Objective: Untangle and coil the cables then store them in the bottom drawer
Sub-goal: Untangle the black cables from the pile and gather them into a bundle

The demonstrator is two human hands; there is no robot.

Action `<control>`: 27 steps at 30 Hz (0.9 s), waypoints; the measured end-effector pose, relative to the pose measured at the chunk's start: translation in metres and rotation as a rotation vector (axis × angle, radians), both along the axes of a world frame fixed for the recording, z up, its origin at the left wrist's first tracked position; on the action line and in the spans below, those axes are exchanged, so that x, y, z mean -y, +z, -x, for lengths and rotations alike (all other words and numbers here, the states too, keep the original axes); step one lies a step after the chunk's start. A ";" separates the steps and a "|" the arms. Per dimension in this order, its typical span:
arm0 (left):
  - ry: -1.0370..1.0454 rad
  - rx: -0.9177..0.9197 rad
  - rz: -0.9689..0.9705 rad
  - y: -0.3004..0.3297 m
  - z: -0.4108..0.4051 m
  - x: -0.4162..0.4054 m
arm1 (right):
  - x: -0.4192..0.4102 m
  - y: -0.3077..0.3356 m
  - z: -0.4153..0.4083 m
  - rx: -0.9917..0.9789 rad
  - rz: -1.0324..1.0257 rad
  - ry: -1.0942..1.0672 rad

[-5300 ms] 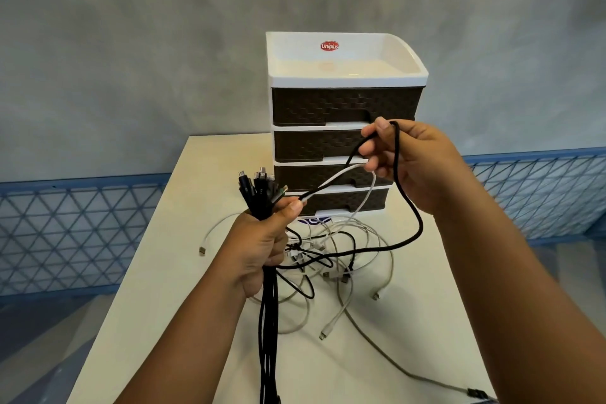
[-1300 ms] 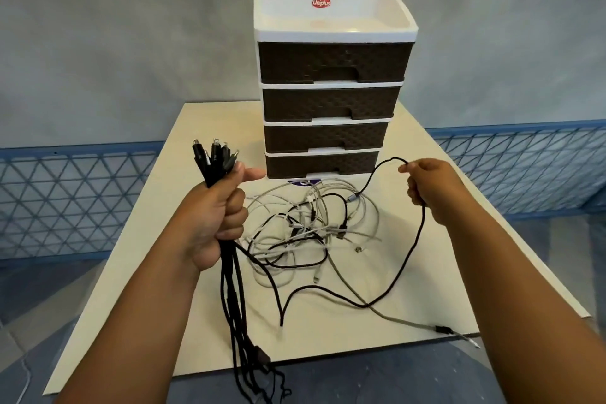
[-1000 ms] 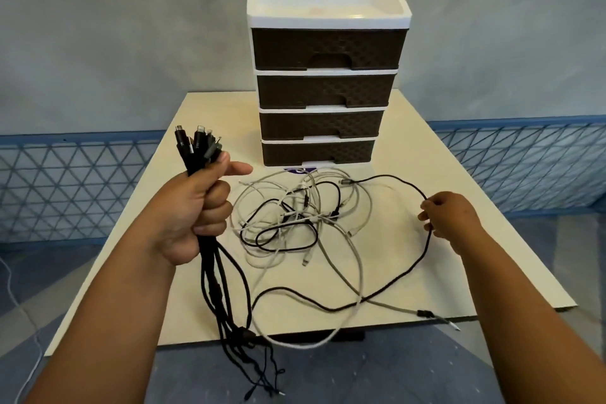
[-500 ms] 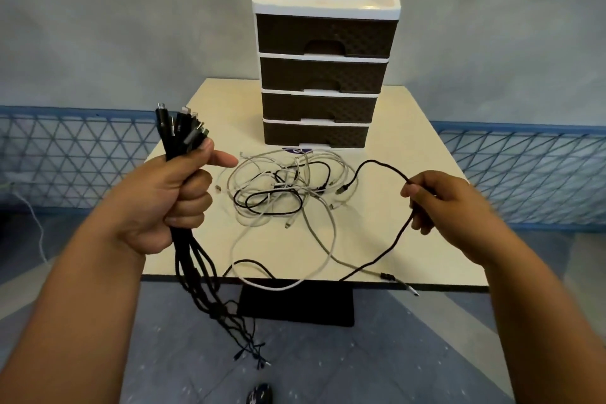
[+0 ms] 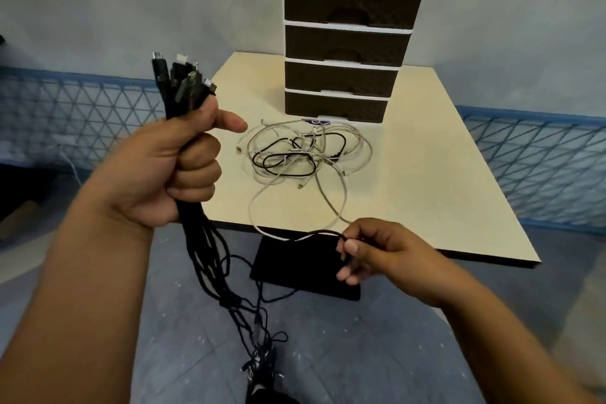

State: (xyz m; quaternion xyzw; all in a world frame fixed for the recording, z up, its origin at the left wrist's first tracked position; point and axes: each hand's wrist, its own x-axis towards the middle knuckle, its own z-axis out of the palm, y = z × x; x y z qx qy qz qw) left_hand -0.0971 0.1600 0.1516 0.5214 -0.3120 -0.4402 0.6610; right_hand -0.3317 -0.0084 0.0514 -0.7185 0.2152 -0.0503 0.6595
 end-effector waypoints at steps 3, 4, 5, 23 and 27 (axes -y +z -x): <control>-0.013 0.024 -0.018 -0.003 0.012 0.009 | -0.010 -0.041 -0.018 -0.103 -0.042 -0.128; -0.023 0.023 -0.023 -0.004 0.016 0.013 | -0.011 -0.050 -0.024 -0.146 -0.025 -0.134; -0.029 0.021 -0.027 -0.006 0.019 0.016 | -0.013 -0.058 -0.028 -0.186 0.005 -0.114; -0.051 -0.153 0.068 -0.002 0.064 0.045 | -0.049 0.000 -0.036 0.185 0.030 0.199; -0.048 -0.164 0.147 0.005 0.070 0.051 | -0.066 -0.018 -0.046 0.218 0.013 0.041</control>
